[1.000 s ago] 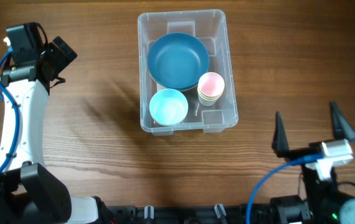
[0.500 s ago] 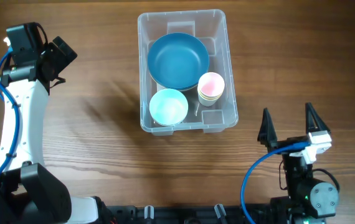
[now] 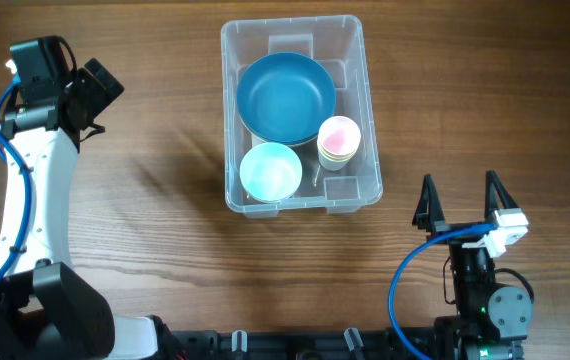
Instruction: Pack container
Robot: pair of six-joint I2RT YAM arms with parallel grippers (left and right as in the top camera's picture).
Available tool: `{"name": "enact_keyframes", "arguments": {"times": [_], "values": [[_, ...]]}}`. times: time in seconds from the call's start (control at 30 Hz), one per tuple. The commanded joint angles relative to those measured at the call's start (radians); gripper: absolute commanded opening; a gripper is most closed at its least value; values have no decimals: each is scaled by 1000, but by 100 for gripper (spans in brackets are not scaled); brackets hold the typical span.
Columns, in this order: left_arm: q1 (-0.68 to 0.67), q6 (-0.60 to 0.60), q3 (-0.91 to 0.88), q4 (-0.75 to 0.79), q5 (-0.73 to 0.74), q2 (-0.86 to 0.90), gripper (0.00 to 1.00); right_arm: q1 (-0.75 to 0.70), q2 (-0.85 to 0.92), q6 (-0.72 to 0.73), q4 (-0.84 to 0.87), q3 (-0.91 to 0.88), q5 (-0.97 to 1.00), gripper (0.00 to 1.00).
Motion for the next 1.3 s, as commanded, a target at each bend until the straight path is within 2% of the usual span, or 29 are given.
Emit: {"name": "enact_keyframes", "arguments": {"times": [0.0, 0.47, 1.27], "values": [[5, 0, 8, 3, -10, 7, 100, -6, -18, 28, -26, -16, 24, 100], [5, 0, 8, 3, -10, 7, 100, -6, -18, 29, -241, -16, 16, 100], [5, 0, 8, 4, -10, 7, 100, -6, -16, 31, -239, -16, 16, 100]]}}
